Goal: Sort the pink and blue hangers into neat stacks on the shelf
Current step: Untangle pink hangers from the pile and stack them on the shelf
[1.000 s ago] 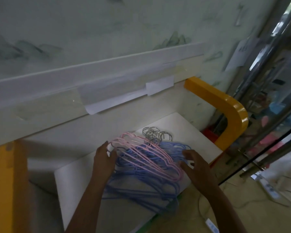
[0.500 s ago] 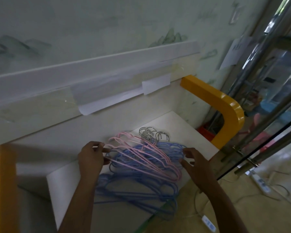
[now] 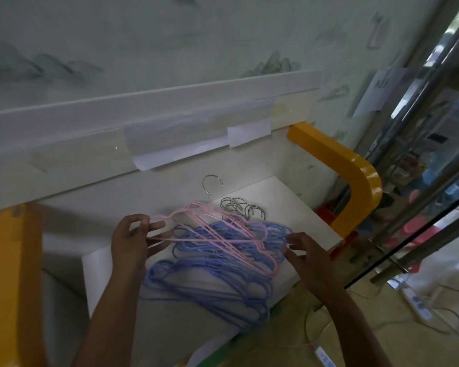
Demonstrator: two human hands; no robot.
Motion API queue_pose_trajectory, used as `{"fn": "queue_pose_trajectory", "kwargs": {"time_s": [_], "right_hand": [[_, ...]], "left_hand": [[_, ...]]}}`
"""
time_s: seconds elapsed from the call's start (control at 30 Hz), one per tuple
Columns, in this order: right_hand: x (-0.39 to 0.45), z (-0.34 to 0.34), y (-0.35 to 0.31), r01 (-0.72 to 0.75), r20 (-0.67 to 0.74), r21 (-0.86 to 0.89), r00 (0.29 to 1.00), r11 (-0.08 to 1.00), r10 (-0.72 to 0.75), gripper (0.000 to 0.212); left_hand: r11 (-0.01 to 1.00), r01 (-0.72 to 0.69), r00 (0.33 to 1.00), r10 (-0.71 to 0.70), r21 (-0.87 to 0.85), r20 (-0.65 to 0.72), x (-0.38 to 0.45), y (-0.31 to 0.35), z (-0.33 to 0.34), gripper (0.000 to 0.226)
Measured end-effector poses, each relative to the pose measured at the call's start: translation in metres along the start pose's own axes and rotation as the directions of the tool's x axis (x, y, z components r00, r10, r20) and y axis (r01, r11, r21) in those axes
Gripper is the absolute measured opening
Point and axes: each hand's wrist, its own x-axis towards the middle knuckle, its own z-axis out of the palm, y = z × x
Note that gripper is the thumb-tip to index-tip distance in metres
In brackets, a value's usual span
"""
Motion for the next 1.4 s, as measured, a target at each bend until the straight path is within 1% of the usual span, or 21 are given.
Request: {"fn": "queue_pose_trajectory", "kwargs": {"time_s": [0.1,0.17,0.4,0.57,0.63,0.73,0.83,0.9,0.93,1.03,1.17,1.3,1.4], "right_hand": [[-0.006,0.007,0.0,-0.007,0.029,-0.021,1.0,1.0,0.007,0.023],[-0.009,0.014,0.001,-0.002,0.029,-0.059,1.0,0.998,0.004,0.023],[-0.007,0.038,0.006,-0.032,0.036,-0.211,0.999,0.977,0.04,0.013],[-0.001,0.036,0.002,-0.029,0.025,-0.277,0.999,0.96,0.037,0.02],[0.002,0.033,0.004,-0.041,0.015,-0.27,0.999,0.962,0.047,0.018],[0.007,0.025,0.009,-0.061,0.0,-0.197,0.998,0.979,0.062,0.011],[0.009,0.015,0.004,-0.076,-0.011,0.018,0.997,0.997,0.077,0.008],[0.009,0.011,-0.001,-0.098,-0.013,0.214,0.995,0.972,0.103,0.008],[0.008,0.011,-0.002,-0.092,-0.013,0.283,0.995,0.955,0.099,0.009],[0.005,0.009,-0.003,-0.063,-0.025,0.406,0.997,0.912,0.08,0.01],[0.002,0.003,-0.004,-0.029,-0.055,0.457,0.997,0.889,0.061,0.014],[-0.001,-0.009,-0.007,0.023,-0.037,0.466,0.999,0.885,-0.006,0.014],[-0.009,-0.02,-0.006,0.055,0.002,0.472,0.998,0.88,-0.063,0.014]], "left_hand": [[0.998,-0.031,0.999,0.03,-0.062,-0.017,-0.008,-0.002,0.0,0.009],[0.995,-0.043,0.999,0.042,-0.089,-0.017,-0.012,-0.004,0.0,0.006],[0.991,-0.069,0.998,0.068,-0.113,-0.014,-0.021,-0.008,0.004,0.008],[0.991,-0.063,0.998,0.062,-0.119,-0.01,-0.015,-0.007,0.005,0.009],[0.991,-0.051,0.999,0.05,-0.121,-0.011,-0.011,-0.006,0.005,0.009],[0.991,-0.053,0.999,0.054,-0.125,-0.001,-0.006,-0.006,0.007,0.009],[0.989,-0.072,0.997,0.073,-0.125,0.005,-0.006,-0.003,0.009,0.01],[0.99,-0.083,0.996,0.084,-0.116,0.005,-0.005,-0.002,0.01,0.012],[0.99,-0.085,0.996,0.087,-0.113,0.009,-0.006,-0.002,0.01,0.013],[0.991,-0.088,0.996,0.09,-0.106,0.021,-0.01,0.0,0.011,0.017],[0.99,-0.094,0.995,0.096,-0.106,0.007,-0.021,0.009,0.008,0.022],[0.981,-0.133,0.991,0.129,-0.139,-0.032,-0.039,0.019,0.005,0.02],[0.976,-0.161,0.986,0.152,-0.144,-0.072,-0.06,0.023,0.004,0.019]]}}
